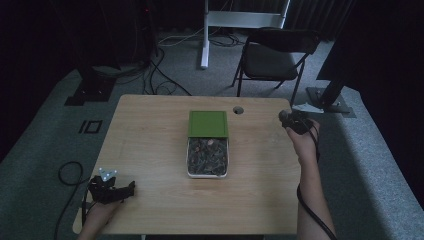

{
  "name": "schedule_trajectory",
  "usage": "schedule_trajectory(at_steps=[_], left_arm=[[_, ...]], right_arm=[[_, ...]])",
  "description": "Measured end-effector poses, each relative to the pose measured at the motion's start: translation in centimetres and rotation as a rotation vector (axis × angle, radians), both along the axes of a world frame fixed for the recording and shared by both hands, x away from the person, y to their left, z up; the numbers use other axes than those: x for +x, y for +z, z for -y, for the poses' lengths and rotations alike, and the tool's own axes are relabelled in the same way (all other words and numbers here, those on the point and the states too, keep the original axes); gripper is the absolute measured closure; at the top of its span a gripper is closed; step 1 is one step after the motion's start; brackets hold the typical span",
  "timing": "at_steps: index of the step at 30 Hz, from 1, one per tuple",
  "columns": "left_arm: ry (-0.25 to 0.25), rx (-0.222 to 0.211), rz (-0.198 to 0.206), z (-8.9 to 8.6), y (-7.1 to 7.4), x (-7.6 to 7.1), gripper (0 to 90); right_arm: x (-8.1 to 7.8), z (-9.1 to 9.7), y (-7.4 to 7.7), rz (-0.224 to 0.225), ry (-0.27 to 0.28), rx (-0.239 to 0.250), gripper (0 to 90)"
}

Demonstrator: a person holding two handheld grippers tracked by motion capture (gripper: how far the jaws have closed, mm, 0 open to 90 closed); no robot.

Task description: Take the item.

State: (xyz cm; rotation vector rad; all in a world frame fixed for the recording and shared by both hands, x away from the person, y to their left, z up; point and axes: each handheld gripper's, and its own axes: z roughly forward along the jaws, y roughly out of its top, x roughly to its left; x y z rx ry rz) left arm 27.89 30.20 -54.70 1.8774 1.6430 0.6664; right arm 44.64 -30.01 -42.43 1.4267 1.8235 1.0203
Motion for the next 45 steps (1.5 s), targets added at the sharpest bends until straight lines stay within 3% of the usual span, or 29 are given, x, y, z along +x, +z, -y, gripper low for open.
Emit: schedule_trajectory(at_steps=[29,37,45], left_arm=[[-0.001,0.001,0.000,0.0,0.0,0.0,2.2],[0.000,0.000,0.000,0.0,0.0,0.0,2.2],[0.000,0.001,0.000,0.0,0.0,0.0,2.2]], right_arm=[[1.7,0.5,-1.6,-0.091,-0.046,-0.001,71.6],[1.8,0.6,-1.7,-0.106,-0.042,0.029,61.4],[2.0,0.8,-1.7,-0.099,-0.052,0.022,52.2]])
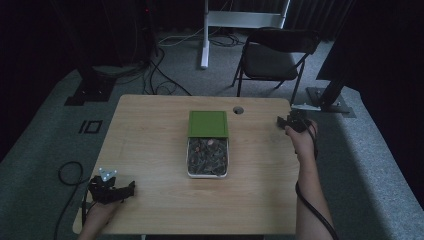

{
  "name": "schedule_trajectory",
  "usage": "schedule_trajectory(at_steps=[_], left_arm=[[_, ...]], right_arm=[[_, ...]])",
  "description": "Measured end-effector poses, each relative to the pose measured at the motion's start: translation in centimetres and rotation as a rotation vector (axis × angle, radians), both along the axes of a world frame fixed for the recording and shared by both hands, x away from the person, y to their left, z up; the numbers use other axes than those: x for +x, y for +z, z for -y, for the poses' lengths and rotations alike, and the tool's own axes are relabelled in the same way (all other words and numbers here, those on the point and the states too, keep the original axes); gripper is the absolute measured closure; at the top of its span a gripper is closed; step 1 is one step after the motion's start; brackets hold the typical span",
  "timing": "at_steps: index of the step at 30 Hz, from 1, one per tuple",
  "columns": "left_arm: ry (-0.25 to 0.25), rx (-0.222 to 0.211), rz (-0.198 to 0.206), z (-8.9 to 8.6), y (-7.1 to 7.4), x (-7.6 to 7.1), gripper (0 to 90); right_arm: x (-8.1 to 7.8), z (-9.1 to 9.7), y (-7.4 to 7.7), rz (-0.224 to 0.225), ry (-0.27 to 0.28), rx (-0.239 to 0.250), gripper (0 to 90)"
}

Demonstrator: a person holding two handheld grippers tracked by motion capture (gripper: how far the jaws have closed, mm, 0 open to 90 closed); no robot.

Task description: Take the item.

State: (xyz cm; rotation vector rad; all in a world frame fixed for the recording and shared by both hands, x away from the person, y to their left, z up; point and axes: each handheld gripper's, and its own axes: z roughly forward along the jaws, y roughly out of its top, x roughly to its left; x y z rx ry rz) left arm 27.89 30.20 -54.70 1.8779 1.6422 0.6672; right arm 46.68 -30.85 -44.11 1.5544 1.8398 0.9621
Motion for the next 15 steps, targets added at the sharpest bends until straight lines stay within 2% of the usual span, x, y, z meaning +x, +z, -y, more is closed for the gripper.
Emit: schedule_trajectory(at_steps=[5,8,10,15], left_arm=[[0.000,0.000,0.000,0.0,0.0,0.0,2.2],[0.000,0.000,0.000,0.0,0.0,0.0,2.2],[0.000,0.001,-0.001,0.0,0.0,0.0,2.2],[0.000,0.000,0.000,0.0,0.0,0.0,2.2]], right_arm=[[-0.1,0.1,0.3,0.009,-0.006,0.012,49.0],[-0.2,-0.1,0.4,0.007,0.001,0.004,47.9],[-0.4,-0.2,0.4,0.014,0.001,0.023,45.6],[-1.0,-0.5,0.6,0.030,0.016,0.027,44.5]])
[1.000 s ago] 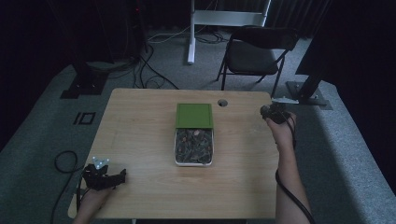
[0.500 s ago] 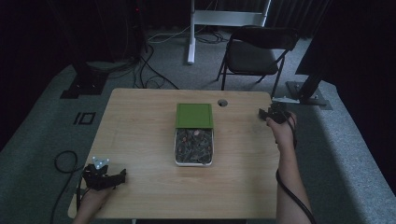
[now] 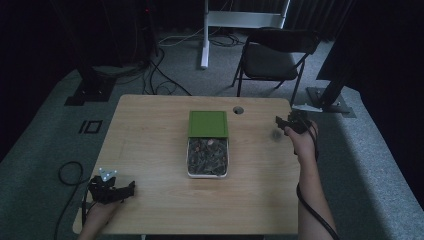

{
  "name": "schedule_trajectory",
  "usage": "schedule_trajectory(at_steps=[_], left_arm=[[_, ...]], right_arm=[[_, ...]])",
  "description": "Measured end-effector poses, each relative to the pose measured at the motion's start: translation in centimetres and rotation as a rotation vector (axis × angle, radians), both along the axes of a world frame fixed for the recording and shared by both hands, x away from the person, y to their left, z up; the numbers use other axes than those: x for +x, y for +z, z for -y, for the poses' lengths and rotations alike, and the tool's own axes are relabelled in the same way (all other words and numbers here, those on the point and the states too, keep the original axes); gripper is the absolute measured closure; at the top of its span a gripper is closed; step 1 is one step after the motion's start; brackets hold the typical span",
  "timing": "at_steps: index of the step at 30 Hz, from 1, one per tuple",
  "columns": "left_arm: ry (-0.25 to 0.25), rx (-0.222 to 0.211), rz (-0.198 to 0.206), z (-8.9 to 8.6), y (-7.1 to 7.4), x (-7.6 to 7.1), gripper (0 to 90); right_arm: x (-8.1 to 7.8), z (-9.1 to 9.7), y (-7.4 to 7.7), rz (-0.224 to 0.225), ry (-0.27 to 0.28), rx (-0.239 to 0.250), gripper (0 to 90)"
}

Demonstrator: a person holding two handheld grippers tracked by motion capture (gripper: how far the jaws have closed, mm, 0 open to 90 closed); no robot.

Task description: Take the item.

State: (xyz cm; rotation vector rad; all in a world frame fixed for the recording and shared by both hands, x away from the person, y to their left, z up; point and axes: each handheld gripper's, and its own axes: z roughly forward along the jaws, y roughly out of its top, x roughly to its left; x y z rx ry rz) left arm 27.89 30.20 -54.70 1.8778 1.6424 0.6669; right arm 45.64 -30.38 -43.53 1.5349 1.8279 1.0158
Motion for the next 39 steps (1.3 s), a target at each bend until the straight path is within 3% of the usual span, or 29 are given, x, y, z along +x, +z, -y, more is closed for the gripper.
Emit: schedule_trajectory(at_steps=[28,39], left_arm=[[0.000,0.001,0.000,0.0,0.0,0.0,2.2],[0.000,0.001,0.000,0.0,0.0,0.0,2.3]], right_arm=[[-5.5,-0.3,-0.6,0.070,0.048,0.024,40.5],[-7.9,-0.3,-1.7,0.080,0.066,0.029,39.1]])
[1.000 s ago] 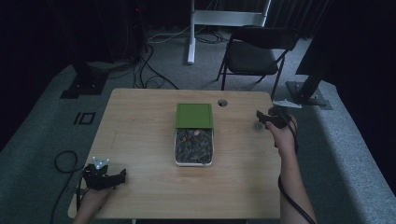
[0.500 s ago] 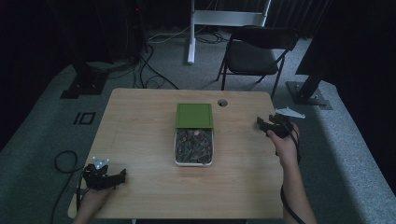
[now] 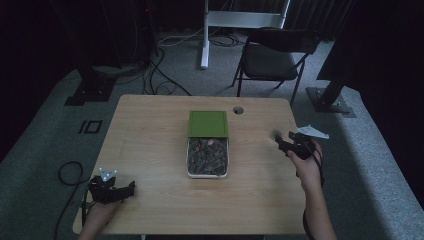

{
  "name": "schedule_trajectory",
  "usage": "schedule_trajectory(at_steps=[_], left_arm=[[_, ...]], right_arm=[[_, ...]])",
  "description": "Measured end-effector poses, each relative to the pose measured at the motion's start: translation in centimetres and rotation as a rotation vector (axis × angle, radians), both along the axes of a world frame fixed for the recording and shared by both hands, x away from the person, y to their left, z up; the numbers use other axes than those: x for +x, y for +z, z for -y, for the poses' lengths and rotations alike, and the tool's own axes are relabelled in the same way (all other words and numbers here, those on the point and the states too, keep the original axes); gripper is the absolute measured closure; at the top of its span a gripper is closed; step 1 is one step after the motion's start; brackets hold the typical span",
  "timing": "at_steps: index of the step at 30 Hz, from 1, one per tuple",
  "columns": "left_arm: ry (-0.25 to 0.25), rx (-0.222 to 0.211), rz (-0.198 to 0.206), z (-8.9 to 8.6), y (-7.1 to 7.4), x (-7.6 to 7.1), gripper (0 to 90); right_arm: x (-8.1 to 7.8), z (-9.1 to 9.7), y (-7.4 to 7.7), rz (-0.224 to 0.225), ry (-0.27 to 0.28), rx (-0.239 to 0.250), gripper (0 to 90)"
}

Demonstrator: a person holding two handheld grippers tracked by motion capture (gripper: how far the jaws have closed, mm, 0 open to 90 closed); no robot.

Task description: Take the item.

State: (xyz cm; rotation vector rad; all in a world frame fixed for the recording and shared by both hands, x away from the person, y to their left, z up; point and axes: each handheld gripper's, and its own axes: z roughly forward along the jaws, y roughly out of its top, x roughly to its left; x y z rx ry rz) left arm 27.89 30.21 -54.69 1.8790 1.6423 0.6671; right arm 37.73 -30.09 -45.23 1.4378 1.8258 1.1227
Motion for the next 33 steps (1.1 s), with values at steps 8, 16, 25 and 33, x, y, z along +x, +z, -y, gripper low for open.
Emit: schedule_trajectory(at_steps=[8,16,25,33], left_arm=[[0.000,0.000,0.000,0.0,0.0,0.0,2.2],[0.000,0.000,0.000,0.0,0.0,0.0,2.2],[0.000,0.000,0.000,0.0,0.0,0.0,2.2],[0.000,-0.001,0.002,0.0,0.0,0.0,2.3]], right_arm=[[-1.3,0.1,-1.1,-0.013,0.007,-0.001,35.3],[-2.3,0.1,-2.4,-0.029,0.009,-0.002,34.0],[-3.2,0.0,-4.0,-0.054,0.011,0.009,32.0],[-3.8,-0.3,-5.7,-0.084,0.024,0.025,27.2]])
